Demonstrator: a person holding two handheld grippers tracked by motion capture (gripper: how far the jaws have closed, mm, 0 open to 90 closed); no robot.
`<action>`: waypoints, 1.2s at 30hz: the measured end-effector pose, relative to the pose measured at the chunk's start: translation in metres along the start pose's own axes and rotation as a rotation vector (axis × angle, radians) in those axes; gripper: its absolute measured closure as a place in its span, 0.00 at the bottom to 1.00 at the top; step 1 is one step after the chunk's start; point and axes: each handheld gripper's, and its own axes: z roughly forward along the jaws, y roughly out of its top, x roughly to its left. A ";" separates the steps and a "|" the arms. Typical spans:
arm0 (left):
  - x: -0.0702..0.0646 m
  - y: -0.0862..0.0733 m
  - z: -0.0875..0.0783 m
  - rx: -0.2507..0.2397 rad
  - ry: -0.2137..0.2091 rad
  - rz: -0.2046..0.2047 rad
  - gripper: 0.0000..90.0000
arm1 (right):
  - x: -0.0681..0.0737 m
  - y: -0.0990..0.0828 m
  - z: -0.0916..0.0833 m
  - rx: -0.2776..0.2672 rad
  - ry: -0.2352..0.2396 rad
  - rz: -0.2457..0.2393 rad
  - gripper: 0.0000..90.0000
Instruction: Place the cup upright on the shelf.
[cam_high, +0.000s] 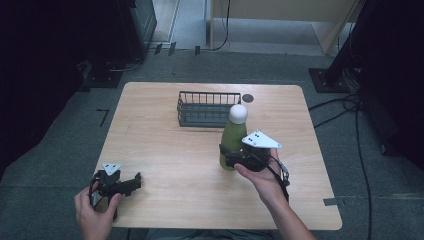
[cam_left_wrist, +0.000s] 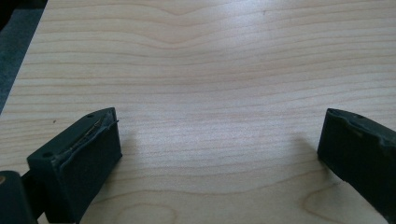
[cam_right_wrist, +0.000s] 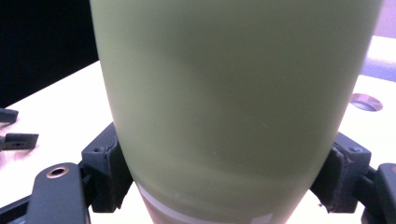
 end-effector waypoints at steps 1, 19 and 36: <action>0.000 0.000 0.000 0.000 0.000 0.000 0.00 | 0.000 0.002 0.001 -0.001 0.000 0.000 0.22; 0.000 0.000 0.000 -0.003 0.000 -0.003 0.00 | -0.014 0.037 0.027 -0.003 -0.035 -0.016 0.23; 0.000 0.000 0.000 -0.003 0.001 -0.003 0.00 | -0.035 0.074 0.052 -0.014 -0.086 -0.001 0.23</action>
